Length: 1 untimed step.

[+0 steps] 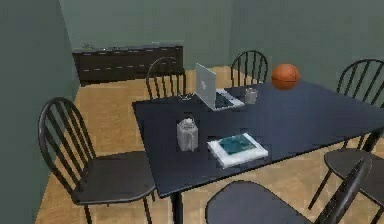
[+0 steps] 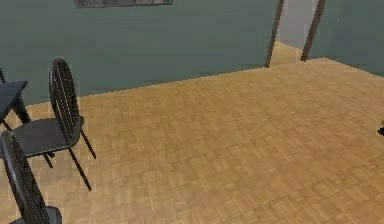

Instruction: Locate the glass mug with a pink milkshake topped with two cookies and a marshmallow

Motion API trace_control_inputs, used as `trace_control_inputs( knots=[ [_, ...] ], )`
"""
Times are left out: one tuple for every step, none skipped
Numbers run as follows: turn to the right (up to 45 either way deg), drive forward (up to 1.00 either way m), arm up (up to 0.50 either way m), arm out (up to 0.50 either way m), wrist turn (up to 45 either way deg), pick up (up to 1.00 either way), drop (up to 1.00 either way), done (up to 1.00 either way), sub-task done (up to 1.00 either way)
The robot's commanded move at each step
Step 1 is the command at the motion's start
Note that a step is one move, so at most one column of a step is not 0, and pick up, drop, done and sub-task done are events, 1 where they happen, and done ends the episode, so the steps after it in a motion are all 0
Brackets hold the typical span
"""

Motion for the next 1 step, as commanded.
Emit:
trace_control_inputs(
  knots=[
    [0.0, 0.0, 0.0, 0.0, 0.0, 0.0, 0.0, 1.0, 0.0]
  ],
)
